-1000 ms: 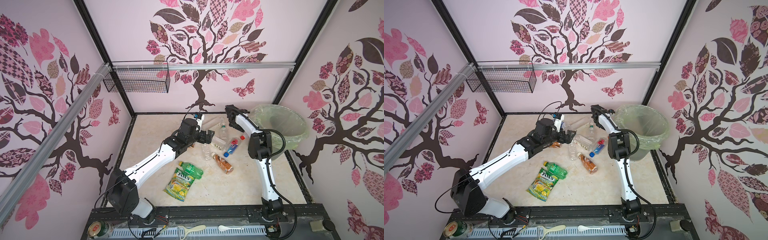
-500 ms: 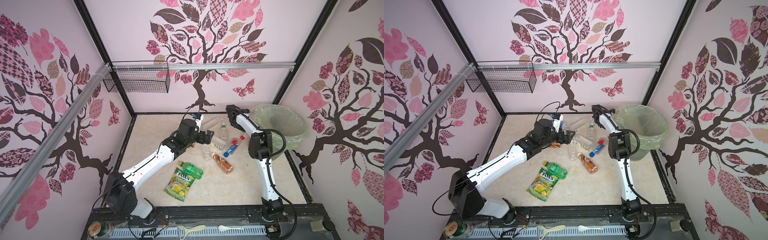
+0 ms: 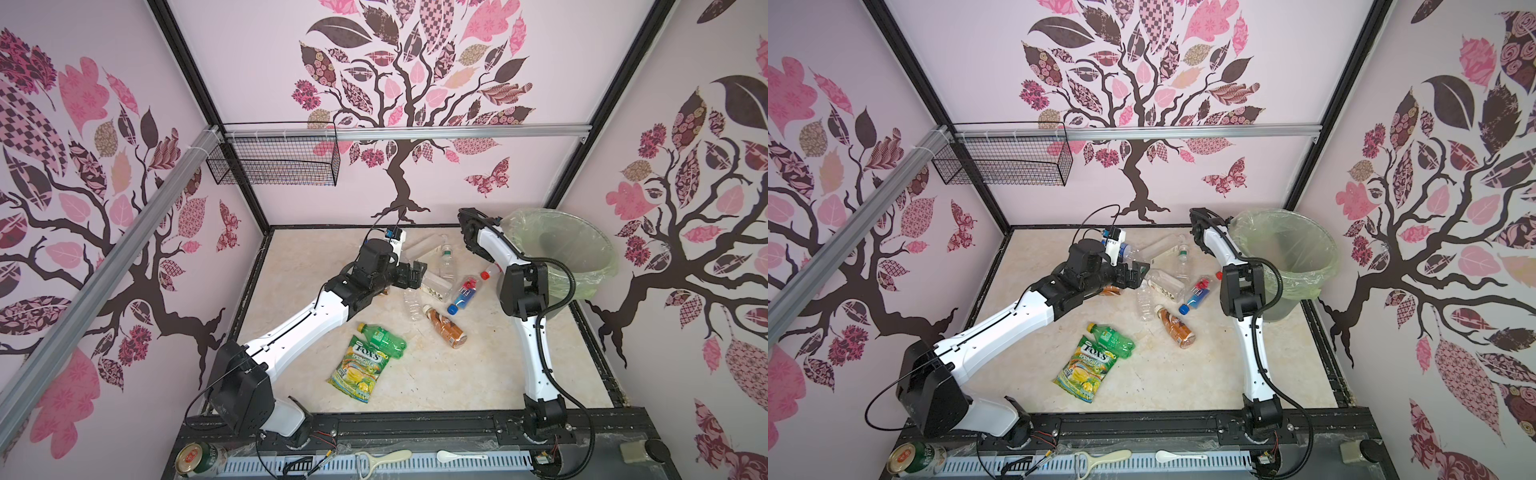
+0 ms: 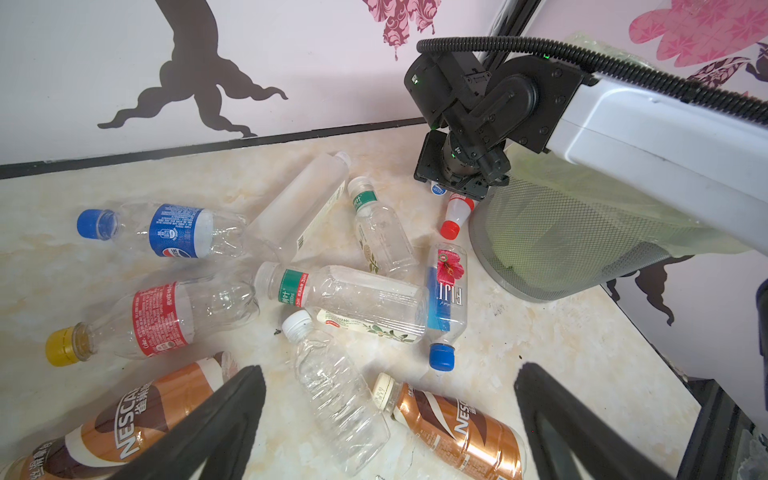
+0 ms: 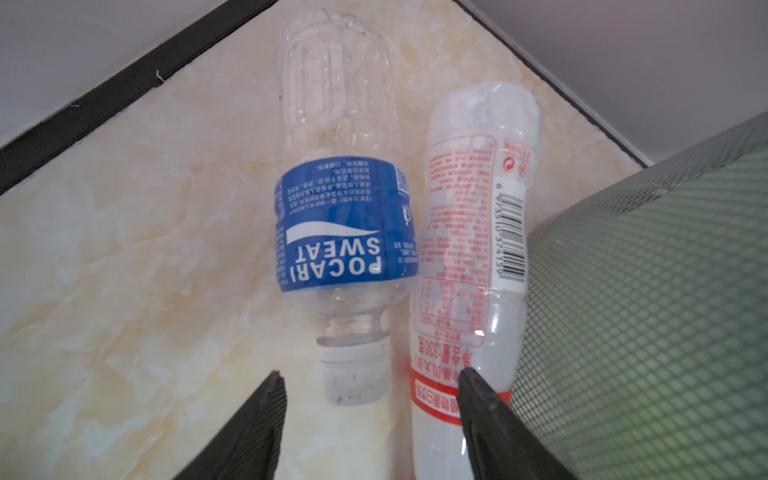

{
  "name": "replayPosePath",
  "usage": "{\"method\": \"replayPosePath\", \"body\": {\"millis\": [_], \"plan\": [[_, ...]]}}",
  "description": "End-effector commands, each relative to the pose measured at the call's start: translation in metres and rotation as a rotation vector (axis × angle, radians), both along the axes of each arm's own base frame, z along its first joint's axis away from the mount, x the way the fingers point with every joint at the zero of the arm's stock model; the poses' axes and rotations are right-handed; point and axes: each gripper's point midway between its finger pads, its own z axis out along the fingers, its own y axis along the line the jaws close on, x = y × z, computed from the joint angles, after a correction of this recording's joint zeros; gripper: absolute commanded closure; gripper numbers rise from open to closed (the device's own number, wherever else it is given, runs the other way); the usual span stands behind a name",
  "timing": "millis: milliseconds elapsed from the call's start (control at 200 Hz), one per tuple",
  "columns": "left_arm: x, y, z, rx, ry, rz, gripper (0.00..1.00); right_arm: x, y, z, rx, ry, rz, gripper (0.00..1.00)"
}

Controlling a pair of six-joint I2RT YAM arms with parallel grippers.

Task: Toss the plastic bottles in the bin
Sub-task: 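Lower the right gripper over the Pocari Sweat bottle while the left arm reaches forward, then close the right gripper on the Pocari Sweat bottle's white cap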

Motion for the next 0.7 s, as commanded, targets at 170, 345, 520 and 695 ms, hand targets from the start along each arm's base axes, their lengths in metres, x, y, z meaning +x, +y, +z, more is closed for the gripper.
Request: {"method": "replayPosePath", "body": {"millis": [170, 345, 520, 695], "plan": [[-0.0011, 0.0034, -0.0056, -0.002, 0.005, 0.016, 0.01, -0.0123, 0.0023, -0.045, 0.053, 0.046, -0.093, 0.35], [-0.0015, 0.0045, -0.0083, 0.007, 0.007, 0.019, 0.01, -0.0137, 0.0001, -0.0486, 0.047, 0.051, -0.1, 0.36], [-0.0012, 0.0041, -0.0092, 0.007, 0.009, 0.019, 0.02, -0.012, -0.0021, -0.0481, 0.046, 0.039, -0.107, 0.38], [0.0, 0.0039, -0.012, 0.009, 0.016, 0.022, 0.02, -0.0101, -0.0038, -0.0474, 0.047, 0.03, -0.111, 0.41]]}}
